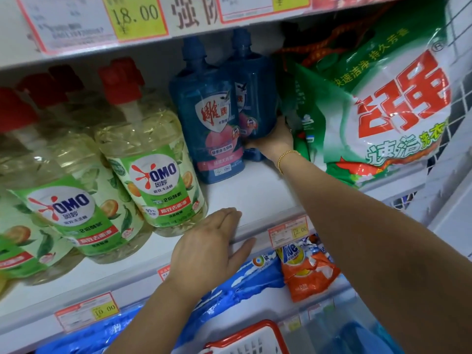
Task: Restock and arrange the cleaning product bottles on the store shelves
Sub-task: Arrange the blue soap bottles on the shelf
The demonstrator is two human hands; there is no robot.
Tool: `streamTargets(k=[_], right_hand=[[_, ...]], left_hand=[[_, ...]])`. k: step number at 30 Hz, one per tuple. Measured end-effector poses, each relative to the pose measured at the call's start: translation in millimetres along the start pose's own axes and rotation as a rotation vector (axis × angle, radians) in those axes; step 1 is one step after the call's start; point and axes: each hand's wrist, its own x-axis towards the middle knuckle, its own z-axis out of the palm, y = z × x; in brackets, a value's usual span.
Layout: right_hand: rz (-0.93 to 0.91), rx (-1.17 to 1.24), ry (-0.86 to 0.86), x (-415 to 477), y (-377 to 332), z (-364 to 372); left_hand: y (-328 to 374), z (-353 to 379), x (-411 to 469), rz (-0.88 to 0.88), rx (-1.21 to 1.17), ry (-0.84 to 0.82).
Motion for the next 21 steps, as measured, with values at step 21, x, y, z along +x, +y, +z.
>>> streamTargets(k=[21], right_hand=[[-0.124, 0.005, 0.272, -124.4, 5.4, -33.2]], left_hand=[[0.4, 0.9, -1.7, 0.015, -0.058, 0.057]])
